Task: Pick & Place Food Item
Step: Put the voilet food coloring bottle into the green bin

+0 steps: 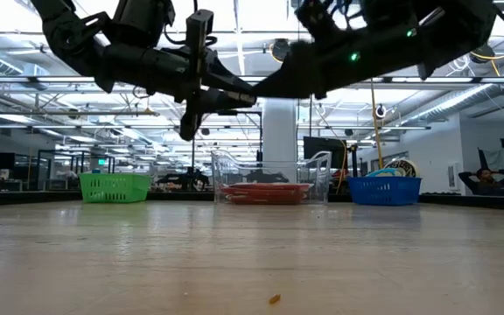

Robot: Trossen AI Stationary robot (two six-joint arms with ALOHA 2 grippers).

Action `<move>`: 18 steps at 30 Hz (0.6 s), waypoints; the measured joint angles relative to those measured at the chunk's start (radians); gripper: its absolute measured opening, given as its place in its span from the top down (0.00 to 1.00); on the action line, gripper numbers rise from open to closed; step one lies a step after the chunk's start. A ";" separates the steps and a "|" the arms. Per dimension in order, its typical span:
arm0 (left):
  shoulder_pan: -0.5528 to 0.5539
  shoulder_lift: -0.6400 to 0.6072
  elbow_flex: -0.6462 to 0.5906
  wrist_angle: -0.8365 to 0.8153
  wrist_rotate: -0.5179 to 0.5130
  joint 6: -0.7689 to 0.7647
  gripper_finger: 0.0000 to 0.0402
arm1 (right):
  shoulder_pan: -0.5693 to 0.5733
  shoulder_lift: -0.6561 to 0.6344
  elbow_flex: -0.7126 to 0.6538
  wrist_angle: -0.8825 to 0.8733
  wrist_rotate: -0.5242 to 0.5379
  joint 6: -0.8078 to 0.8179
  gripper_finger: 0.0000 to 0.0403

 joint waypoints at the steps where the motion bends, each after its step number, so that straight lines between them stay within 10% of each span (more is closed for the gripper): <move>1: 0.004 -0.011 -0.001 -0.011 -0.016 0.010 0.84 | 0.005 -0.014 -0.004 -0.007 -0.008 0.019 0.69; 18: 0.136 -0.388 -0.001 -0.629 -0.364 0.100 0.84 | 0.032 -0.238 -0.158 -0.080 -0.034 0.061 0.68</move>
